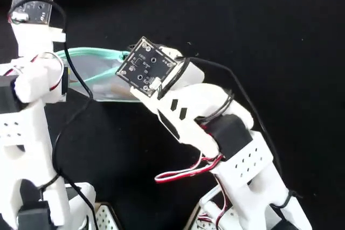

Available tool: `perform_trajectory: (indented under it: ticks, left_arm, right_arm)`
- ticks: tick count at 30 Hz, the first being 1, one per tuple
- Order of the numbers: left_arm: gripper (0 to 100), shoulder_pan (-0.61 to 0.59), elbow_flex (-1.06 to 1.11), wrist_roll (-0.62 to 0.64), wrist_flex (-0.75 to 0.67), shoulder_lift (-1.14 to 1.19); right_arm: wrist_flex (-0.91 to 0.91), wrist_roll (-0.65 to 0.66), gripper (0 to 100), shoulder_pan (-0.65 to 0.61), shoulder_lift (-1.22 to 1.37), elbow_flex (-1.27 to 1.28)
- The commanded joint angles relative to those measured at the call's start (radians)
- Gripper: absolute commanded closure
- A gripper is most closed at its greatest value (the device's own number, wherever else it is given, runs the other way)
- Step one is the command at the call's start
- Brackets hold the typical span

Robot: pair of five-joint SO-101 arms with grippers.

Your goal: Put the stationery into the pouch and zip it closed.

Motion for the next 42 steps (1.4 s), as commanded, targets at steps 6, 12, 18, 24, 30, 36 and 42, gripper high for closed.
perform_trajectory:
  ticks: [6, 12, 18, 24, 30, 36, 42]
  left_arm:
    - [97, -0.005, -0.013, -0.005, 0.000, -0.038]
    - [80, -0.005, -0.008, -0.003, 0.000, -0.038]
    - [84, -0.005, -0.067, 0.068, -0.002, -0.106]
    - [85, -0.005, -0.056, 0.092, -0.060, -0.319]
    - [85, -0.004, 0.127, 0.086, -0.186, -0.532]
    - [85, -0.004, 0.433, 0.086, -0.400, -0.568]
    - [85, -0.054, 0.418, 0.086, -0.397, -0.572]
  right_arm:
    - [0.006, 0.005, 98.6, -0.040, 0.005, -0.077]
    - [0.006, 0.005, 98.6, -0.034, 0.004, -0.077]
    - [0.017, 0.005, 98.6, -0.034, 0.007, -0.077]
    - [0.018, 0.005, 98.6, -0.034, 0.008, -0.077]
    - [0.018, 0.005, 98.6, -0.032, 0.008, -0.076]
    - [0.018, 0.005, 98.6, -0.034, 0.008, -0.076]
    - [0.014, 0.000, 98.6, -0.037, 0.008, -0.076]
